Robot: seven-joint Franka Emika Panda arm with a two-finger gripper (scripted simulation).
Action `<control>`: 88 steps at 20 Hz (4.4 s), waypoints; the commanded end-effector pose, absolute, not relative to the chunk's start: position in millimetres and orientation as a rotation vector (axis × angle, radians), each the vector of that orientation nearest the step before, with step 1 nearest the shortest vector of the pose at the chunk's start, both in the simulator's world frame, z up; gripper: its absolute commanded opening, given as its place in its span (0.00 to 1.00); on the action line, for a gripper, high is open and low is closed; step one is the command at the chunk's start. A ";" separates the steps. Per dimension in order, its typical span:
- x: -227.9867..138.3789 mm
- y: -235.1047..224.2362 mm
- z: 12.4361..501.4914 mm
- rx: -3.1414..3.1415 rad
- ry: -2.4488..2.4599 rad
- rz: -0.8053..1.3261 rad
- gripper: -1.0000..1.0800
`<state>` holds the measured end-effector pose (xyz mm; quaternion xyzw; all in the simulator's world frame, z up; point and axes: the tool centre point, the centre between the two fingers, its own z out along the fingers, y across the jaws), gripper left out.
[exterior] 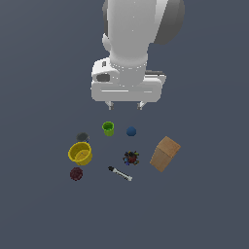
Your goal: Pick up a designated object from a clutter of objects.
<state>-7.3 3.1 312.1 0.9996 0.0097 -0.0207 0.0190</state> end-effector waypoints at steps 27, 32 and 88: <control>-6.3 -8.4 283.3 3.101 -0.186 -0.124 0.96; 0.9 -4.2 268.8 3.090 -0.344 -0.113 0.96; 47.4 35.6 81.3 2.299 -2.140 -0.001 0.96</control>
